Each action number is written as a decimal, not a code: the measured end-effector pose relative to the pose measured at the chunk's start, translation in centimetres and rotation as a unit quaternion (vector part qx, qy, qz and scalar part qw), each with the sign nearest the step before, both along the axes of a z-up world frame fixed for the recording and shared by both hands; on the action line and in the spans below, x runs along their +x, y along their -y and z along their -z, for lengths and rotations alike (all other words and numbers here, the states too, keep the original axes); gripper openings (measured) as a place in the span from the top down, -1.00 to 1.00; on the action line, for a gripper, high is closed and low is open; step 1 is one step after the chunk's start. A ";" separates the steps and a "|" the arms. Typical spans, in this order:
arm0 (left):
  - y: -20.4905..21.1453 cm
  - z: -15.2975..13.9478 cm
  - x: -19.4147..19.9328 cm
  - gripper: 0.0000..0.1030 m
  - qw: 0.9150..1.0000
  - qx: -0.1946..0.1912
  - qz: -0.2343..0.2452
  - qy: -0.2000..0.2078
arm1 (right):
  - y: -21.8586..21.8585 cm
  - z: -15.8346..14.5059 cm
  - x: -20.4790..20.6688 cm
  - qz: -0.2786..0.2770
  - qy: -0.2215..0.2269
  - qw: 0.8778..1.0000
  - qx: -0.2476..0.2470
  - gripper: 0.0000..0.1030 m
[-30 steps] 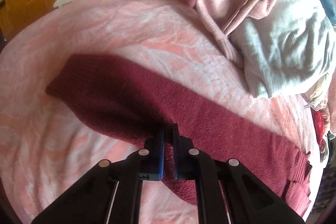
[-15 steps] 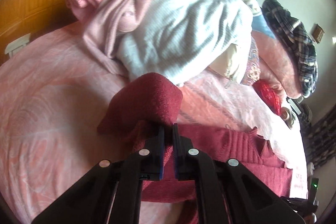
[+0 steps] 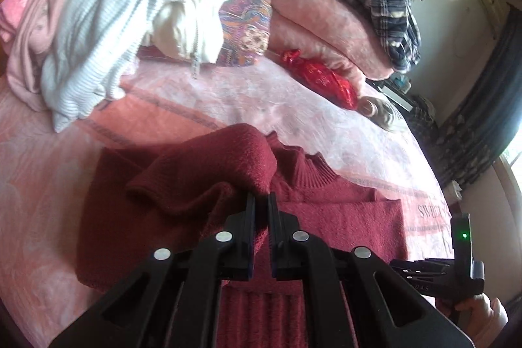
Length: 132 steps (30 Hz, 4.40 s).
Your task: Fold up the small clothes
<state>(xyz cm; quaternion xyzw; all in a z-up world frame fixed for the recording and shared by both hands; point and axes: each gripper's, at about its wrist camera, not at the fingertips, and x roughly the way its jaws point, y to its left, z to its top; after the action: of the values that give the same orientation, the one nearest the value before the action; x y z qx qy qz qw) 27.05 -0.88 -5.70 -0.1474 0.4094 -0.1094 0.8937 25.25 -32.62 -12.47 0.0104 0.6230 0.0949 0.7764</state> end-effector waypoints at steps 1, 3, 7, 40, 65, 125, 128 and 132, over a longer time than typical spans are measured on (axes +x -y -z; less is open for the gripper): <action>1.2 0.4 0.1 0.88 1.000 0.001 0.009 -0.004 | 0.3 0.0 0.0 0.001 0.000 1.000 0.002 0.34; 3.4 1.5 0.4 0.88 1.000 0.009 0.024 -0.015 | 1.1 0.0 -0.1 0.002 -0.003 1.000 0.005 0.34; 6.1 4.8 1.0 0.87 0.998 0.026 0.039 -0.052 | 2.2 0.5 -0.1 0.005 -0.011 1.000 0.015 0.34; -5.8 9.3 2.9 -0.25 0.973 0.145 -0.029 -0.178 | -13.7 -2.1 4.2 -0.037 -0.027 0.993 0.106 -0.08; -5.9 9.2 2.6 -0.32 0.969 0.169 -0.061 -0.170 | -7.9 0.1 5.7 -0.023 -0.017 0.996 0.079 0.18; -4.7 9.1 3.4 -0.44 0.970 0.168 -0.109 -0.140 | 4.1 1.4 4.3 0.051 -0.010 0.998 0.043 0.31; -4.8 9.4 3.5 -0.46 0.969 0.168 -0.110 -0.142 | 3.8 1.2 3.9 0.042 0.000 0.999 0.030 0.77; -5.0 9.1 3.5 -0.43 0.970 0.165 -0.095 -0.152 | 5.2 -1.2 3.1 0.059 0.018 0.997 0.052 0.91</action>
<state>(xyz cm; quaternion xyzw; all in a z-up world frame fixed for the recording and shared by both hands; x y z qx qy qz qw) 30.60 4.09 -14.77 -0.0510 0.5369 0.0684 0.8393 28.33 -37.85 -11.30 0.0860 0.6013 0.0818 0.7901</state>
